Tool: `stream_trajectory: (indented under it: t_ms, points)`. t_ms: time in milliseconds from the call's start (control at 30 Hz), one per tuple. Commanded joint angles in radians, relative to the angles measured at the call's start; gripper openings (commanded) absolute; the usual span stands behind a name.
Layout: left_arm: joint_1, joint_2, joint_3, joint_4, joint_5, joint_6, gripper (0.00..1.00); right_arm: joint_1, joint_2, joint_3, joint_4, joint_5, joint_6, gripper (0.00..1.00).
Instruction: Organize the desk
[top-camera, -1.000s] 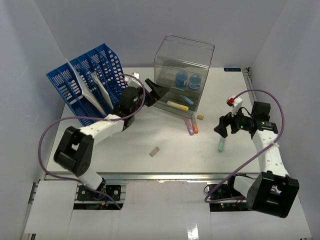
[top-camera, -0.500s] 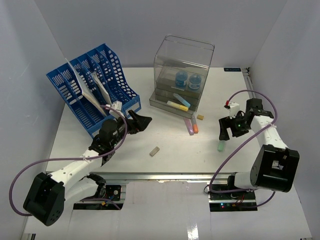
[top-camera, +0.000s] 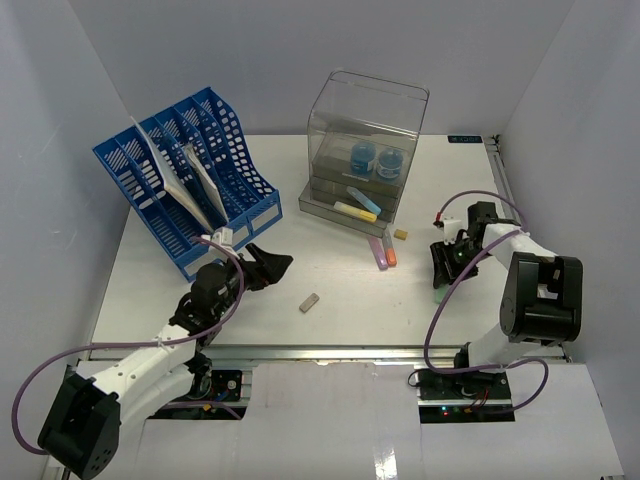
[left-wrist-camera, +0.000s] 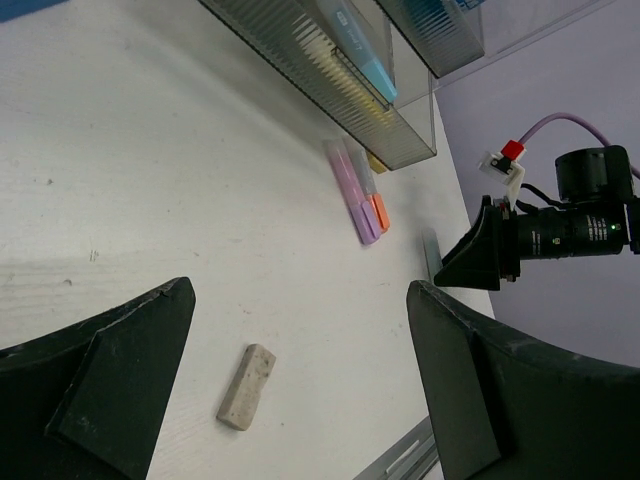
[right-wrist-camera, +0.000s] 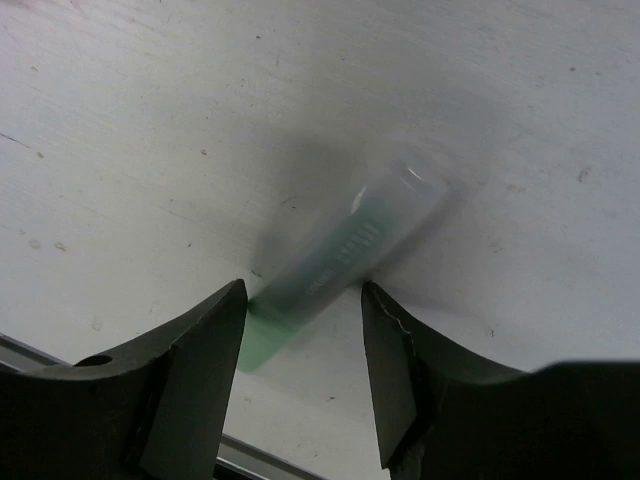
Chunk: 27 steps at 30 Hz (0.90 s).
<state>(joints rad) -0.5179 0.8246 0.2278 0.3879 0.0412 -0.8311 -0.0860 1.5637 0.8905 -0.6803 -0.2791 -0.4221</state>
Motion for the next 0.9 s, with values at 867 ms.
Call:
stream_trajectory:
  t_ms: [867]
  points:
    - [-0.179, 0.526, 0.227, 0.140, 0.183, -0.117, 0.79, 0.591, -0.100, 0.365, 0.199, 0.098, -0.313, 0.08]
